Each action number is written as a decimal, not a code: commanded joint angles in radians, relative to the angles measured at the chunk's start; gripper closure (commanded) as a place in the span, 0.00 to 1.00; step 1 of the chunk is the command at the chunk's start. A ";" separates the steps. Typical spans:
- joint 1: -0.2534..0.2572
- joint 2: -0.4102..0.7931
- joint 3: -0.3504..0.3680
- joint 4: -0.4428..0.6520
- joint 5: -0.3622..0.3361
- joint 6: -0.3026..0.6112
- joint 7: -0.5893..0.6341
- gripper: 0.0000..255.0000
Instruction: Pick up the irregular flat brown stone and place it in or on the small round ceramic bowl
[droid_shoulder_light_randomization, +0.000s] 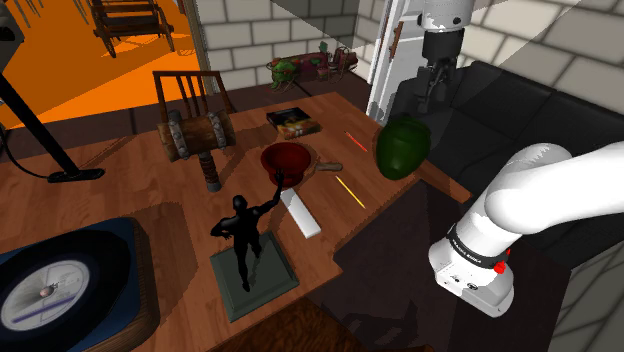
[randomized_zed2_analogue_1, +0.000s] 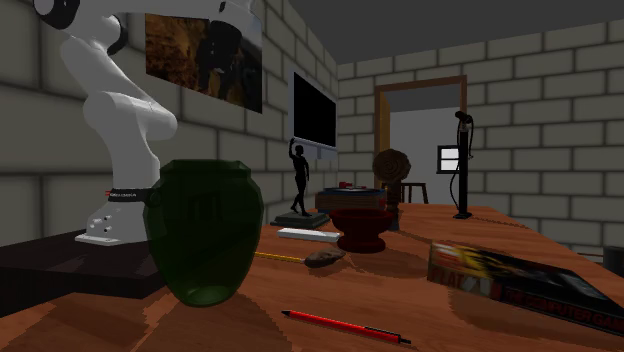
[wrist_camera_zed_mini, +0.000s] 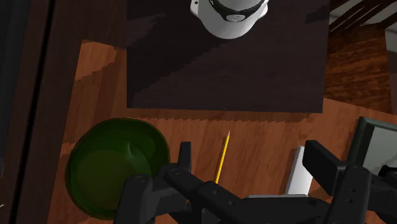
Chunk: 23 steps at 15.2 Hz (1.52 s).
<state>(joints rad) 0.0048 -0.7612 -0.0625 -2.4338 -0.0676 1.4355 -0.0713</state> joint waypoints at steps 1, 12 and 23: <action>0.000 0.000 0.000 0.000 0.000 0.000 0.000 0.00; 0.049 0.319 -0.106 -0.057 -0.039 0.393 -0.228 0.00; 0.099 0.748 -0.152 0.060 0.033 0.713 -0.476 0.00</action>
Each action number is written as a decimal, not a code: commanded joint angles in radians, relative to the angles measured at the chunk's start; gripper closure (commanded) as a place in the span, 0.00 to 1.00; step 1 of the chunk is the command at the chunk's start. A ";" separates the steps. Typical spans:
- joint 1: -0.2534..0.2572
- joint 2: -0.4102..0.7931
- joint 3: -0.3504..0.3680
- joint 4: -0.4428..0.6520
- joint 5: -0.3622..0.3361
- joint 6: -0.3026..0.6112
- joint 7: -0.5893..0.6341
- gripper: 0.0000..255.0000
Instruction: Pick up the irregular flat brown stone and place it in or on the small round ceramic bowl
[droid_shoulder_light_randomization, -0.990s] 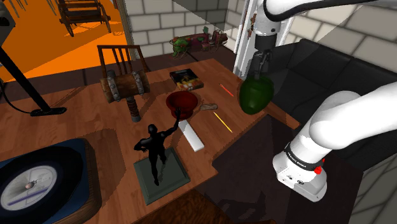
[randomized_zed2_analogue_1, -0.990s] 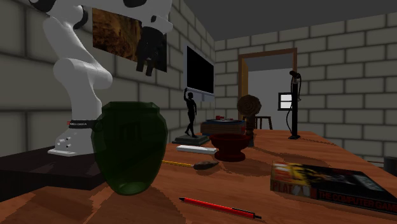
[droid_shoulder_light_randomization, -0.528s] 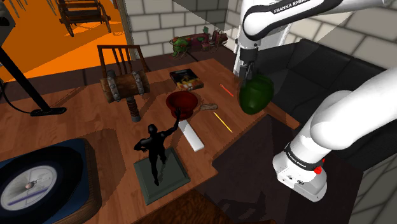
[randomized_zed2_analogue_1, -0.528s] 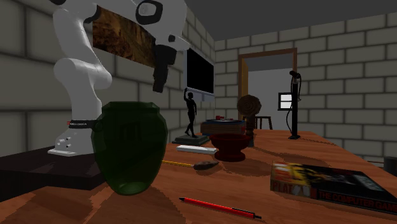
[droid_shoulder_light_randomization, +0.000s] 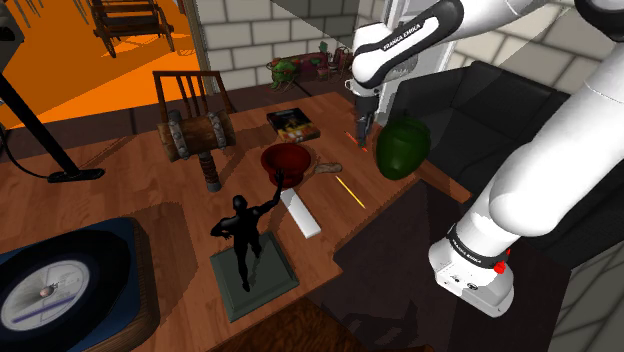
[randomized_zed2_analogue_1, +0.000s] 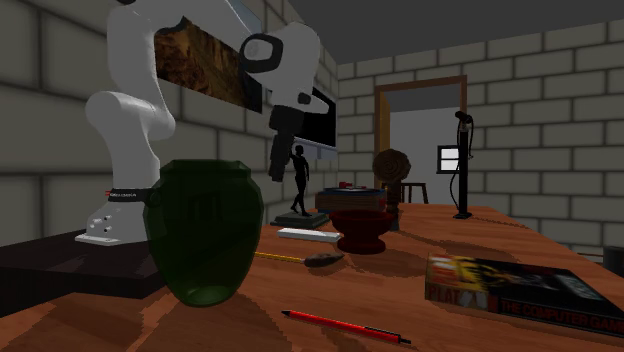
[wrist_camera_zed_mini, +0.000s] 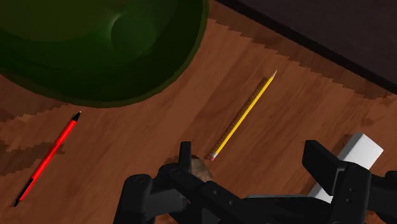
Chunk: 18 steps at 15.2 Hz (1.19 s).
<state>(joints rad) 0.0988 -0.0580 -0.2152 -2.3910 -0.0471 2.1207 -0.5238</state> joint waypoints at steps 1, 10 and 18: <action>0.007 0.085 0.002 0.036 0.024 0.050 -0.047 0.00; -0.002 0.437 0.058 0.254 0.118 0.188 -0.235 0.00; -0.015 0.619 0.101 0.375 0.144 0.251 -0.303 0.00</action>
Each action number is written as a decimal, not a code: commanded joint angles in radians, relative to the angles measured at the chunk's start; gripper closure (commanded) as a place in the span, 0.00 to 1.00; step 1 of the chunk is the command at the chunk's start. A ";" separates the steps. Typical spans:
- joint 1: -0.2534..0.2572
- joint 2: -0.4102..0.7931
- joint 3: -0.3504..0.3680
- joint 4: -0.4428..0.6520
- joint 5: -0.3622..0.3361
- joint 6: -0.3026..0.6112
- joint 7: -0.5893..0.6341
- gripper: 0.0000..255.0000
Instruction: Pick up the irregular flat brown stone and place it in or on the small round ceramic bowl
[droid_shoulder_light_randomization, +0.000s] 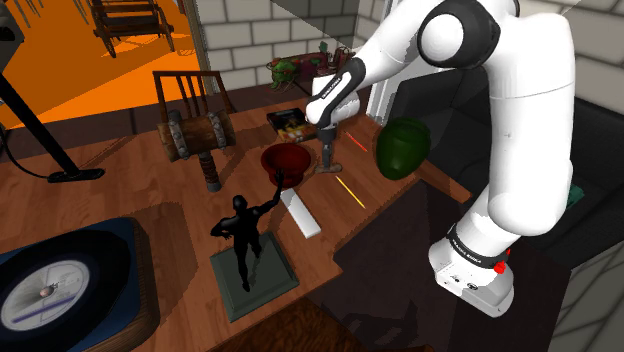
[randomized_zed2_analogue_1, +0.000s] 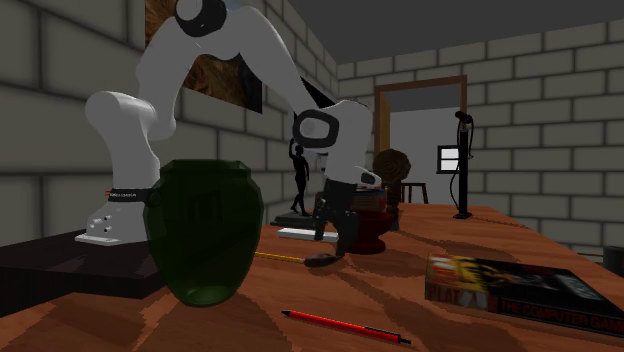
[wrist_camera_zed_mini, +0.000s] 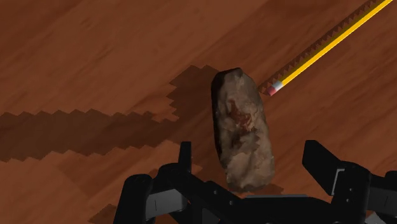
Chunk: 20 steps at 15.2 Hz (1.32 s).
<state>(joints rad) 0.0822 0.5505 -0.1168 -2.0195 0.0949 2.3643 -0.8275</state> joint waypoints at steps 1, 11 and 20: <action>0.000 0.020 0.004 0.002 0.003 0.018 0.000 0.00; -0.002 0.053 0.008 -0.003 0.009 0.057 -0.004 0.00; 0.001 0.059 0.010 0.003 0.010 0.057 0.000 1.00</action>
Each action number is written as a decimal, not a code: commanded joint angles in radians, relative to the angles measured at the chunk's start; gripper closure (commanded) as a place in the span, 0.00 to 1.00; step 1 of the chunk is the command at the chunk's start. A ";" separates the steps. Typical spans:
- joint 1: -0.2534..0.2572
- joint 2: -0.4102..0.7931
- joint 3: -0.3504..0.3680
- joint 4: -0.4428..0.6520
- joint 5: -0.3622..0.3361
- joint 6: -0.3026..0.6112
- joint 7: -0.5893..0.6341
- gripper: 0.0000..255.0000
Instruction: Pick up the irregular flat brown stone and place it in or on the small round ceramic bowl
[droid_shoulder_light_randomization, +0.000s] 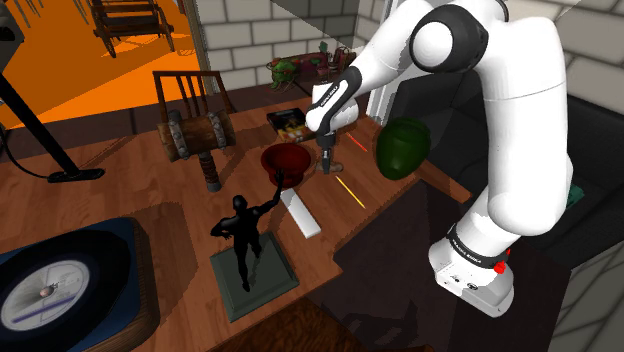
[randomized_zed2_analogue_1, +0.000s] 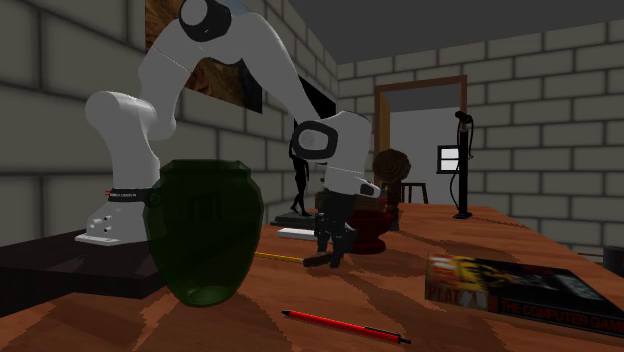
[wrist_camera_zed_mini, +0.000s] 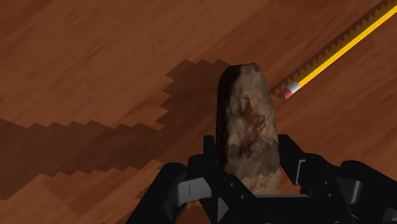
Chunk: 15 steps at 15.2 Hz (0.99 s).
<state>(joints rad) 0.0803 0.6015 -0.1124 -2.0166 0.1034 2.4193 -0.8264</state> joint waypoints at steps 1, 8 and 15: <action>0.004 0.005 0.006 0.000 0.001 -0.001 0.001 1.00; 0.006 -0.068 -0.005 -0.022 -0.010 -0.053 0.001 1.00; 0.012 -0.146 -0.013 -0.030 -0.023 -0.121 0.010 1.00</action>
<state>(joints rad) 0.0927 0.4682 -0.1240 -2.0446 0.0830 2.3085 -0.8166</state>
